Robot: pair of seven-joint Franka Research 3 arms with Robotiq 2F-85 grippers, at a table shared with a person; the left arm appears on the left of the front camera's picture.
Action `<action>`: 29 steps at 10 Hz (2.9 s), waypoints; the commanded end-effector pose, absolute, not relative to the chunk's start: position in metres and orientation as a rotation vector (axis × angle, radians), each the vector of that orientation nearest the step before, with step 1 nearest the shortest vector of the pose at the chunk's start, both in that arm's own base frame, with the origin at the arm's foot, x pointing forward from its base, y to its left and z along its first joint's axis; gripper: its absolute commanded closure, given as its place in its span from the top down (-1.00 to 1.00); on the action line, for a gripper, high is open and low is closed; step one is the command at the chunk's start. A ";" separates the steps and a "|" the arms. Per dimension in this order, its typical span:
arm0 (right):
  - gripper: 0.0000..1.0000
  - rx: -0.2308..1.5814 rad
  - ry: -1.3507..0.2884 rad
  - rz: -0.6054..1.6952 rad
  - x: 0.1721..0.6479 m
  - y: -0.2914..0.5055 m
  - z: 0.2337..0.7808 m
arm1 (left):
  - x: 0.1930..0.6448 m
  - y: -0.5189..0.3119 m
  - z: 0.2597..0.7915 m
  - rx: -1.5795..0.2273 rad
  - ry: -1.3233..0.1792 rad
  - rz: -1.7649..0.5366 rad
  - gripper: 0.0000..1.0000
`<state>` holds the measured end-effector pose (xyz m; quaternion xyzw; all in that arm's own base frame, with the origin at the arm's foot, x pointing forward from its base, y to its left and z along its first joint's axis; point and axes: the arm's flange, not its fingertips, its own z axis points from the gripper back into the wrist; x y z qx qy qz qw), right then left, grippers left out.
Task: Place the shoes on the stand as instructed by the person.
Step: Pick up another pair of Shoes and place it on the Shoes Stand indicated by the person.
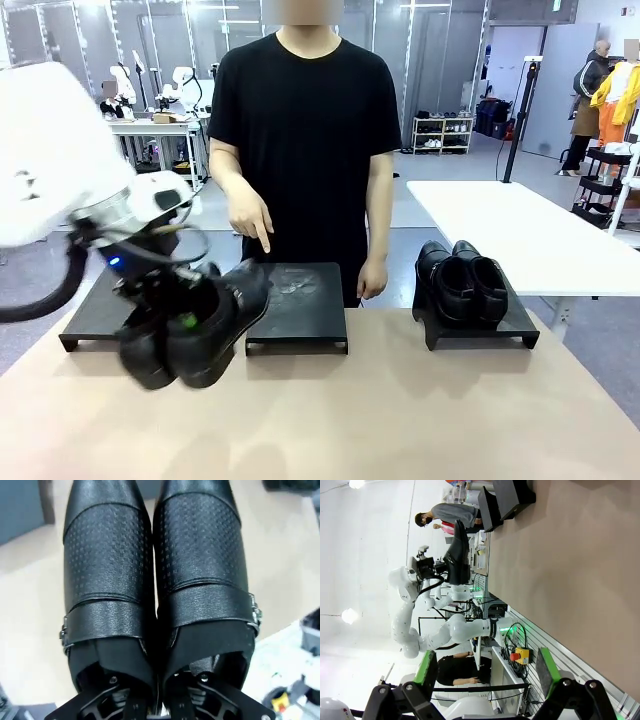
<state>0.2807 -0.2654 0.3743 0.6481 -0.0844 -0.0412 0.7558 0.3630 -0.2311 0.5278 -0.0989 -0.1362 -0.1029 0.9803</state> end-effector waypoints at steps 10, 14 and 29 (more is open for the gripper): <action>1.00 1.399 -0.185 -0.087 0.278 -0.264 0.375 | 0.530 -0.381 0.504 -0.043 -0.521 -0.074 -0.81; 1.00 1.399 -0.185 -0.087 0.278 -0.264 0.375 | 0.562 -0.388 0.474 -0.022 -0.626 -0.019 -0.81; 1.00 1.399 -0.185 -0.087 0.278 -0.264 0.375 | 0.598 -0.398 0.423 0.061 -0.548 -0.066 -0.36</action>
